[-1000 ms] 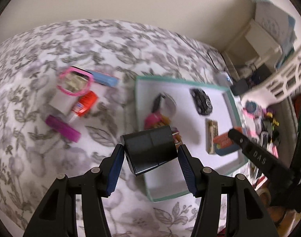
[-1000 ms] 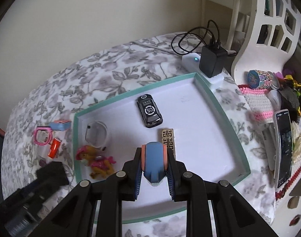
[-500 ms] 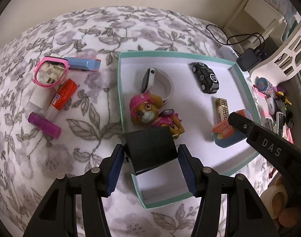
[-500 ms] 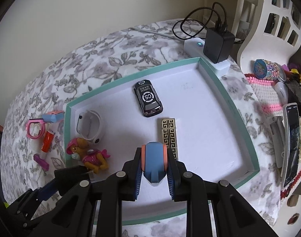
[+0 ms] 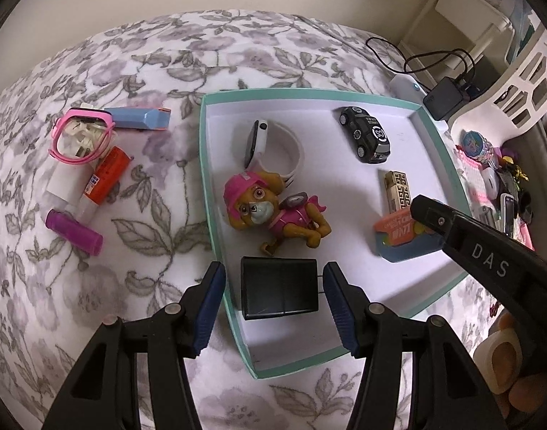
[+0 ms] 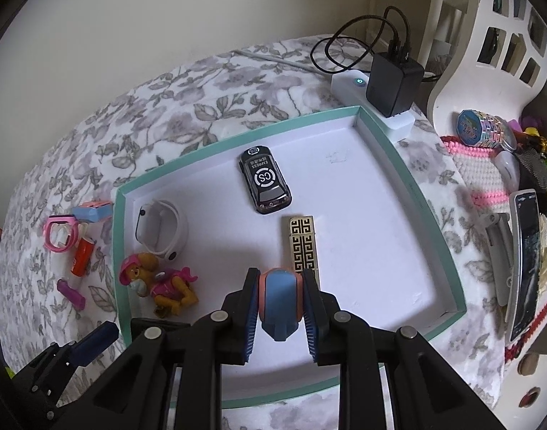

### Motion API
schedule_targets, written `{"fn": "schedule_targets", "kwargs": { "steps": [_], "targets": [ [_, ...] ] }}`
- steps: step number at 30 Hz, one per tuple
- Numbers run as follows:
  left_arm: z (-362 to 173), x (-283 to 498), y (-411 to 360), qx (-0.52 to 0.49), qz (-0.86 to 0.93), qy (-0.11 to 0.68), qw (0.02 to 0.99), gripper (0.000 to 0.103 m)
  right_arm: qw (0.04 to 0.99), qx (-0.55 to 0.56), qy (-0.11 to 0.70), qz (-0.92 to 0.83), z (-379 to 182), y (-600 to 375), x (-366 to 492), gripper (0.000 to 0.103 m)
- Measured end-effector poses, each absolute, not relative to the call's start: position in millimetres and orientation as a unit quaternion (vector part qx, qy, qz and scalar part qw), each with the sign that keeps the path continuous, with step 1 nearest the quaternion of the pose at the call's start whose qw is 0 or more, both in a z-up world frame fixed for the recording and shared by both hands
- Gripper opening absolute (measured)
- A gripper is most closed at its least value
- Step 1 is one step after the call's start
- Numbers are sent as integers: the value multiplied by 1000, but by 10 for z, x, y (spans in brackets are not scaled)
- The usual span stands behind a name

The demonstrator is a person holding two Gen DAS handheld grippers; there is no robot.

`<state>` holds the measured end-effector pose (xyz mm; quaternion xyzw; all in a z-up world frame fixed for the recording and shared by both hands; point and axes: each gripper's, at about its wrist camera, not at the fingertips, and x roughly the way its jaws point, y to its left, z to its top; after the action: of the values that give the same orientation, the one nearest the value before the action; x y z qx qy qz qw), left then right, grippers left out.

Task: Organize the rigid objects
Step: 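Carry the charger with the left tool while the right tool carries the orange-blue toy to the tray, then open the left tool releasing the charger while the right tool releases the toy in the tray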

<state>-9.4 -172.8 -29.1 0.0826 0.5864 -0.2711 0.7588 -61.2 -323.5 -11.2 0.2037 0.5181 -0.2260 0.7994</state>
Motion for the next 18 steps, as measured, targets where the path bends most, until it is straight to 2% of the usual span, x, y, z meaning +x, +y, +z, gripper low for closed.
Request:
{"fn": "schedule_targets", "kwargs": {
  "steps": [4, 8, 12, 18],
  "targets": [
    [-262, -63, -1691, 73, -268, 586, 761, 58, 804, 198, 512, -229, -72, -3234, -612, 27],
    [-197, -42, -1657, 67, -266, 580, 767, 60, 812, 190, 500, -233, -15, -3219, -616, 47],
    [-151, -4, -1602, 57, -259, 576, 773, 65, 815, 187, 496, -235, -5, -3213, -614, 48],
    [-120, 100, -1463, 35, -238, 577, 781, 66, 814, 185, 495, -239, -30, -3226, -610, 69]
  ]
}}
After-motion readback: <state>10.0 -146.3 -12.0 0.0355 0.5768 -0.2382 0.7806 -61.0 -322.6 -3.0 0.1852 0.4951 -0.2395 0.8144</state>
